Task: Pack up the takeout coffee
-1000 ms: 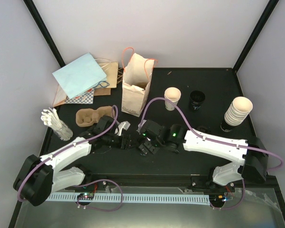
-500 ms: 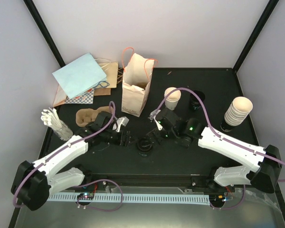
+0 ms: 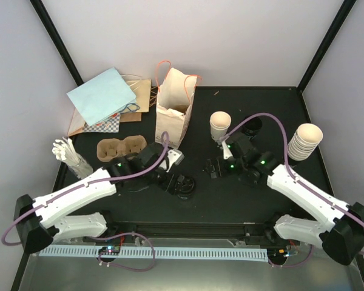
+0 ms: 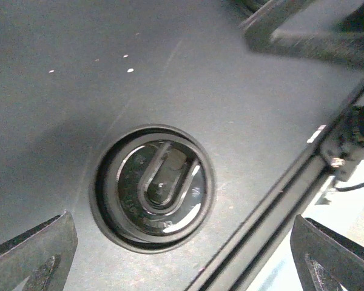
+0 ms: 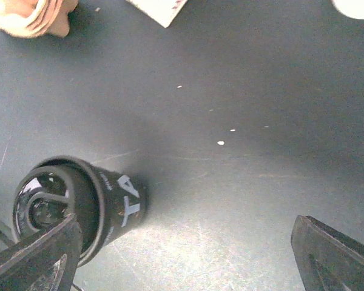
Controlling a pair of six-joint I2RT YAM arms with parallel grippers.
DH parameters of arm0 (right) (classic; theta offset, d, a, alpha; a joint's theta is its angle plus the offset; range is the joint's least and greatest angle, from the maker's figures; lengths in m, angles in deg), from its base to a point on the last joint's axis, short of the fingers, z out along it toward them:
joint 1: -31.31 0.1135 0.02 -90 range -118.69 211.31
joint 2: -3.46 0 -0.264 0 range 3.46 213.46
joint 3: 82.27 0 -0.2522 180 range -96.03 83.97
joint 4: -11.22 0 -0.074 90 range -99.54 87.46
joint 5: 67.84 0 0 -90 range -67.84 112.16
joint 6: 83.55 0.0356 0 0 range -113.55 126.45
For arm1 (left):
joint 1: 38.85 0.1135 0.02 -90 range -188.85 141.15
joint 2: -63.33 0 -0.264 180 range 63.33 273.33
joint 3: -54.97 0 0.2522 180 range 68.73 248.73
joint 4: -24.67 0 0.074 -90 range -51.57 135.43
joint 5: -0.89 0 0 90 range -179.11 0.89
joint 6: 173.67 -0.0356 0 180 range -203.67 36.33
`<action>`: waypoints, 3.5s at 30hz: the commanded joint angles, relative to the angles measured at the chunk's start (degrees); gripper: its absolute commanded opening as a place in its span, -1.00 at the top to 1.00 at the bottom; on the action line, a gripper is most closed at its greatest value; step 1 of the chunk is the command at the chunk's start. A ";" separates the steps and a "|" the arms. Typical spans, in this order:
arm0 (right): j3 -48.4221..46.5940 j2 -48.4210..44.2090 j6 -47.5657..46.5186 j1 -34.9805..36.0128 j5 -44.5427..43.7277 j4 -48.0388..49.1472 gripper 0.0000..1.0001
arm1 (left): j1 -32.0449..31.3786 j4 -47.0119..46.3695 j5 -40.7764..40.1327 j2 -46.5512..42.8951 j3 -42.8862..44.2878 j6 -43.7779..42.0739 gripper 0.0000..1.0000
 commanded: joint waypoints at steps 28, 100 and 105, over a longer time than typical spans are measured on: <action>7.63 -8.38 1.50 -6.99 5.63 5.23 -0.89 | -17.37 17.43 -28.34 17.03 15.99 43.21 -0.98; 7.19 3.35 -0.89 -8.01 30.66 15.26 -0.87 | -12.42 18.44 -22.78 32.37 18.79 33.41 -0.37; 6.90 7.79 -0.44 -7.72 35.04 18.71 -0.84 | -11.44 14.09 -20.03 30.84 15.00 31.83 -0.37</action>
